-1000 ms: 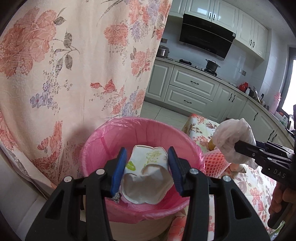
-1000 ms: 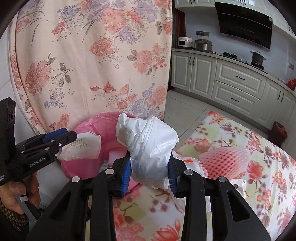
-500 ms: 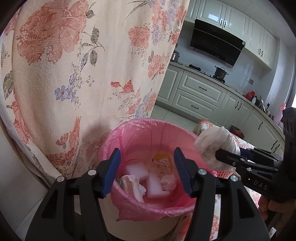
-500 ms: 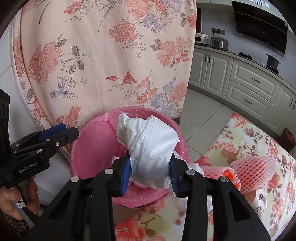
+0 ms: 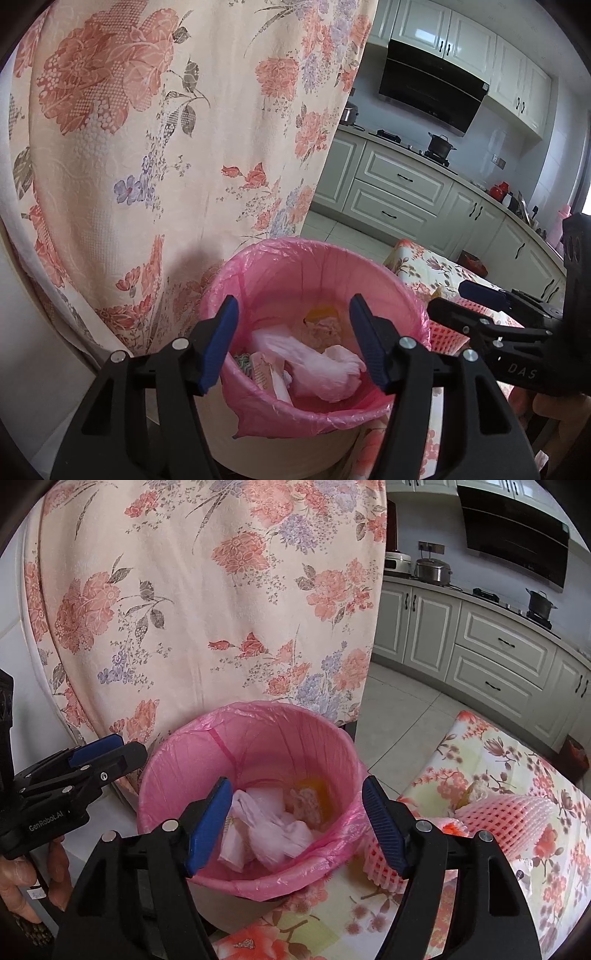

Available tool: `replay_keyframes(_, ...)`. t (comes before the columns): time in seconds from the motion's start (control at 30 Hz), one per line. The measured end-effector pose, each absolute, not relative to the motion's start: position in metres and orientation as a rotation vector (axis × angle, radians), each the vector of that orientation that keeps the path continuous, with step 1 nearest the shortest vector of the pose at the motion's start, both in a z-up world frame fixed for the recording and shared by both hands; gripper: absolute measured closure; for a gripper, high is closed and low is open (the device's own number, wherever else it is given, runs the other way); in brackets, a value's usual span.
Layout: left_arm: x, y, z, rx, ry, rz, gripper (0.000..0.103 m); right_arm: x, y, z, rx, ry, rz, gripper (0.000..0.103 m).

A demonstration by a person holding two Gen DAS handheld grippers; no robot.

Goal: Collect trash
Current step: 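Move the left gripper to the orange foam net while the right gripper returns to the table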

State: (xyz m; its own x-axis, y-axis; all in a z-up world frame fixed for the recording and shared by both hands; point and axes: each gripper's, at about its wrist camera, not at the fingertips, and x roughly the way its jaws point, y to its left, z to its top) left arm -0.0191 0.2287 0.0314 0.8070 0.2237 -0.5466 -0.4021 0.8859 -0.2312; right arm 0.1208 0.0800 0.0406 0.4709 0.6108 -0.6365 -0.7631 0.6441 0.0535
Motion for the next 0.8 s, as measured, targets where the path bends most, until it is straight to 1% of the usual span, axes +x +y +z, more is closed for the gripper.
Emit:
replay_keyframes(0.3, -0.002, 0.203, 0.035, -0.325, 0.543, 0.278, 0.043, 0.14, 0.013, 0.041, -0.21, 0.673, 0.73, 0.034)
replay_keyframes(0.8, 0.037, 0.141, 0.037, -0.258, 0.578, 0.156, 0.041, 0.174, -0.094, 0.014, -0.171, 0.724, 0.535, 0.029)
